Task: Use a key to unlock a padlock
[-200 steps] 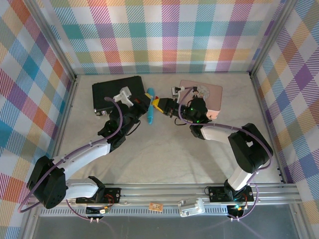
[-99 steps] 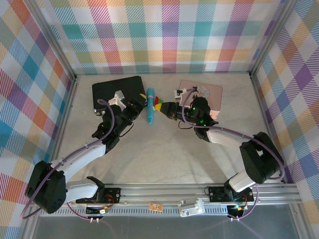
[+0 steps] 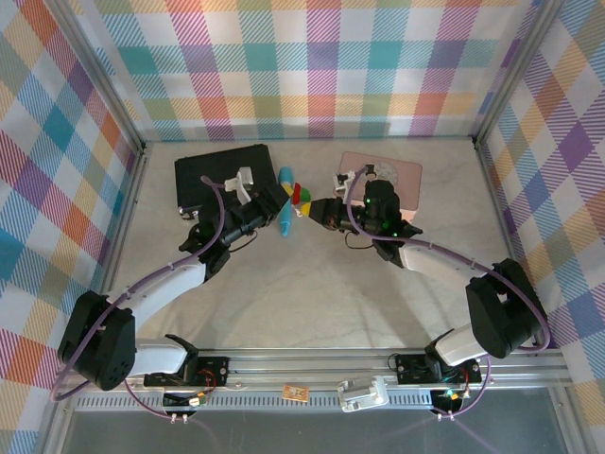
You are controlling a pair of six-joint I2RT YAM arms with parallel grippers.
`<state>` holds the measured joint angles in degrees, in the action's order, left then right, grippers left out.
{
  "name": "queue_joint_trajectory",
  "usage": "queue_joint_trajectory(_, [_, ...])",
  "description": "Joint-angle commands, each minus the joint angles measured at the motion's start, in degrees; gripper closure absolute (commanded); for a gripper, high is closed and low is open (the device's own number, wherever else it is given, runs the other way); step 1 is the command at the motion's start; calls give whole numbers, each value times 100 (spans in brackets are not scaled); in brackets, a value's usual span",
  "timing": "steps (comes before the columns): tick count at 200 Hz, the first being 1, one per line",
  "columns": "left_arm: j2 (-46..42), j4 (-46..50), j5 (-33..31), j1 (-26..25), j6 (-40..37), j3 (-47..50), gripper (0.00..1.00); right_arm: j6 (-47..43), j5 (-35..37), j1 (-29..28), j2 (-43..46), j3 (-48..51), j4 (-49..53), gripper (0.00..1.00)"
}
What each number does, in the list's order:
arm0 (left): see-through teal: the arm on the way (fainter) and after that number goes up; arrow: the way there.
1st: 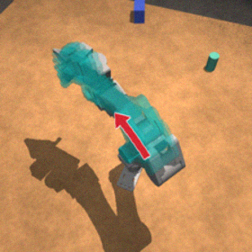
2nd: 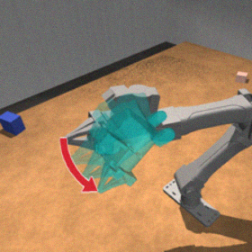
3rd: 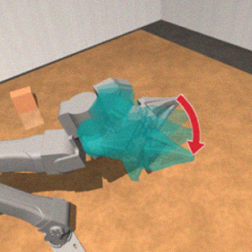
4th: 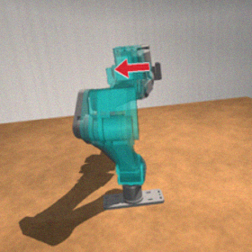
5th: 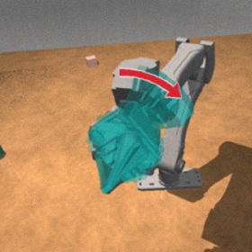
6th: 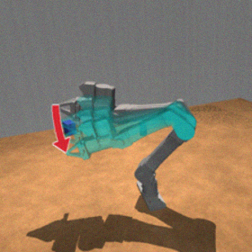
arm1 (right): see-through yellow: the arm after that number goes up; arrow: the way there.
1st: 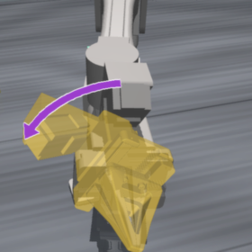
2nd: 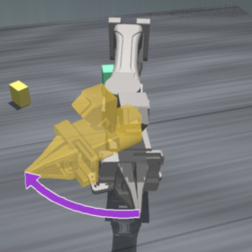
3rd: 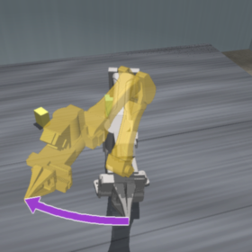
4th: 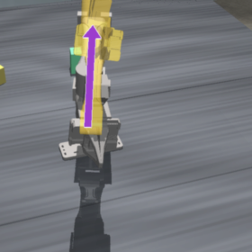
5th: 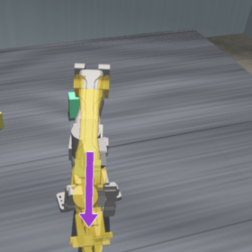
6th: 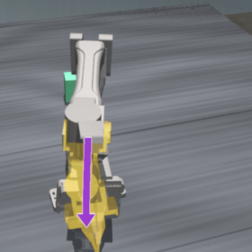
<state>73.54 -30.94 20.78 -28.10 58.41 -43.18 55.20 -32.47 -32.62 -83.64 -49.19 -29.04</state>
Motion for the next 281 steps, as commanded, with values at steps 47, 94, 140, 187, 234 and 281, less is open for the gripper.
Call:
queue_joint_trajectory(47, [-18,267,125,-174,-448,-160,62,265,-162,28,-159,-131,-480,100])
queue_joint_trajectory(94, [-106,169,-81,-264,-465,-56,89,394,-67,28,-250,-22,-662,99])
queue_joint_trajectory(140, [-146,257,5,-283,-498,-60,100,364,-105,46,-188,-90,-656,96])
queue_joint_trajectory(187, [-93,10,-271,-284,-502,-102,100,108,224,80,374,129,-226,59])
queue_joint_trajectory(234, [183,-586,-179,-325,-208,-140,100,694,-164,80,97,407,-1480,60])
queue_joint_trajectory(281, [18,-471,-266,-362,-272,-61,100,870,-162,81,-142,321,-1775,65])
